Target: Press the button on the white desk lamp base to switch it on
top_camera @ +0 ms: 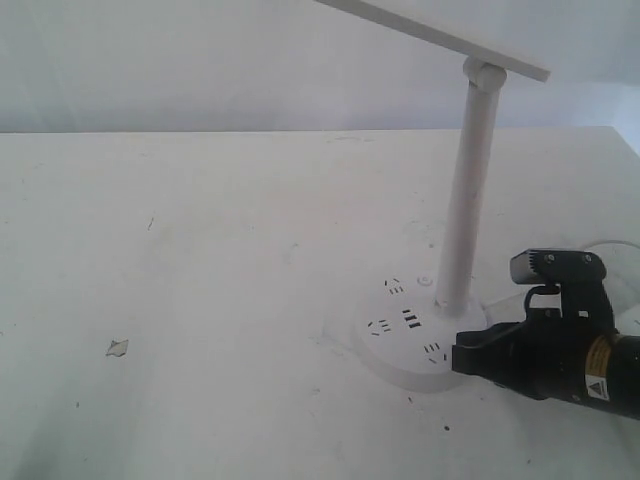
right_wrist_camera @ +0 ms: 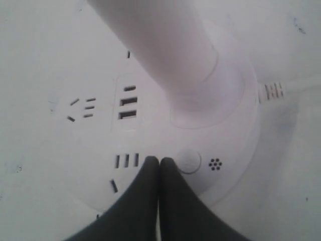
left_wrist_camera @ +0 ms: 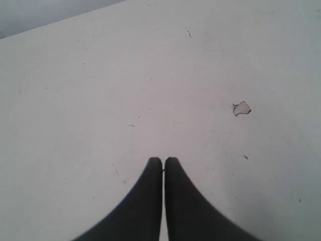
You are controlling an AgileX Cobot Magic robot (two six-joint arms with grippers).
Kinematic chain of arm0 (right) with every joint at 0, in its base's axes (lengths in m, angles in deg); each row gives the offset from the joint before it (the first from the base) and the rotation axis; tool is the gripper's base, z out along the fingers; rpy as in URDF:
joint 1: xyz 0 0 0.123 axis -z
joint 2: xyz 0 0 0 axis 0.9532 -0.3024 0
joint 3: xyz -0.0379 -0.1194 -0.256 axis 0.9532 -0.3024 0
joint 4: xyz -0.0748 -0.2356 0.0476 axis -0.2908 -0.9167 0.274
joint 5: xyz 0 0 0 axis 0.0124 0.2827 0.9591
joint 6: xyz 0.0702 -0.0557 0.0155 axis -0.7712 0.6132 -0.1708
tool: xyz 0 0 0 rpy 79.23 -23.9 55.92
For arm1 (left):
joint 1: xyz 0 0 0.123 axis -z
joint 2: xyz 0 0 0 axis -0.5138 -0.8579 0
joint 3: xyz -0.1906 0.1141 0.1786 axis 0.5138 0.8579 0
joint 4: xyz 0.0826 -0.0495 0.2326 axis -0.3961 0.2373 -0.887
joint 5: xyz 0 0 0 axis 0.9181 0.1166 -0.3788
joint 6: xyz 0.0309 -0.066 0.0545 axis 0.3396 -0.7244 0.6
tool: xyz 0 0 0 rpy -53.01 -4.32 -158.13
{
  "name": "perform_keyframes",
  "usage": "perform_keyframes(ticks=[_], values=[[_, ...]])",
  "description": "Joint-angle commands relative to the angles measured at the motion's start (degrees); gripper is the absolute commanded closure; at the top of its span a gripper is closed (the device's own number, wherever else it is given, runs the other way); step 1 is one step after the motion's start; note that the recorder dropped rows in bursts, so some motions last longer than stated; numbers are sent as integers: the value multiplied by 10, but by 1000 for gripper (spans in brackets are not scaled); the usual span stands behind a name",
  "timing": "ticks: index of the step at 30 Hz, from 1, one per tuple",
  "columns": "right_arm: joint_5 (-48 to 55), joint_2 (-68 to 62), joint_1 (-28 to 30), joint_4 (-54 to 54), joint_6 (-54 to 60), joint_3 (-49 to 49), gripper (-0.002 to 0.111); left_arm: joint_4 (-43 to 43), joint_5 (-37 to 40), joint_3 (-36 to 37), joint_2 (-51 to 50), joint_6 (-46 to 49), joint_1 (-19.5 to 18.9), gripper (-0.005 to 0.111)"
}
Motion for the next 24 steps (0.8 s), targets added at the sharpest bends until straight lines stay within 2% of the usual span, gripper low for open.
perform_keyframes(ticks=[1,11,24], values=[[0,-1,-1,23,32,4,108,3,-1,-2,3,0,-1,106],[-2,-1,-1,67,78,4,108,3,-1,-2,3,0,-1,106],[-18,-52,-1,66,83,25,108,3,-1,-2,3,0,-1,106]])
